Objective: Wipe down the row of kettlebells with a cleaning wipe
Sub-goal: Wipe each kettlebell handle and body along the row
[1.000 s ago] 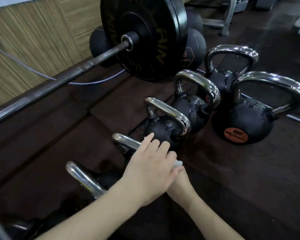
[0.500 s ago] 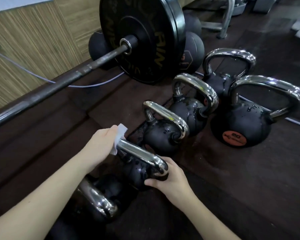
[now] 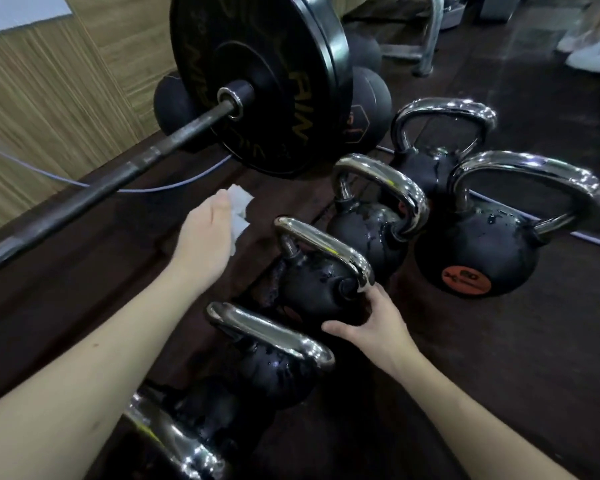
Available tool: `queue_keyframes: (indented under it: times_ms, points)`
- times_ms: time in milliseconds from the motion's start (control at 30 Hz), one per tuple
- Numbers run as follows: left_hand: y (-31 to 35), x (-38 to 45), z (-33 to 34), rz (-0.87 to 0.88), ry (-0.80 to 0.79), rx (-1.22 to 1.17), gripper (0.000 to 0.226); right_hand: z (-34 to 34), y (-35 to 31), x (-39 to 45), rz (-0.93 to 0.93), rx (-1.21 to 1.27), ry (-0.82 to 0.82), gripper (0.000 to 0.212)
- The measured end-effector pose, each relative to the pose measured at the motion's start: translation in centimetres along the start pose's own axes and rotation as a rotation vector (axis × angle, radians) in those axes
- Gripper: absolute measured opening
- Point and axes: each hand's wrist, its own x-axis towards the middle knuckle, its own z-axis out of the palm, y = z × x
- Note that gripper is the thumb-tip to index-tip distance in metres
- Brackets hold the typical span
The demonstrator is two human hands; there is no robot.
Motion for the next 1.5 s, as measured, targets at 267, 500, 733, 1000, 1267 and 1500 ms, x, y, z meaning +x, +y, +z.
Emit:
queue_keyframes:
  times_ms: [267, 500, 733, 1000, 1267, 1500]
  points:
    - [1.1, 0.1, 6.4, 0.453, -0.421, 0.5, 0.035, 1.3, 0.7, 1.3, -0.012, 0.031, 0.099, 0.062]
    - [4.8, -4.1, 9.8, 0.988, -0.458, 0.815, 0.041, 1.6, 1.0, 1.7, 0.04, 0.035, 0.115, 0.075]
    - [3.4, -0.3, 7.8, 0.872, -0.443, 0.68, 0.039, 1.2, 1.1, 1.6, 0.021, 0.046, 0.104, 0.078]
    - [2.1, 1.9, 6.8, 0.424, -0.293, 0.461, 0.031, 1.3, 1.0, 1.6, 0.056, 0.067, 0.083, 0.102]
    - [6.2, -5.7, 13.8, 1.104, -0.464, 0.87, 0.039, 0.8, -0.5, 0.8, 0.052, 0.174, 0.04, 0.007]
    - [4.3, 0.2, 8.3, 1.088, -0.359, 0.8, 0.031, 1.7, 1.3, 1.7, 0.083, 0.075, 0.062, 0.089]
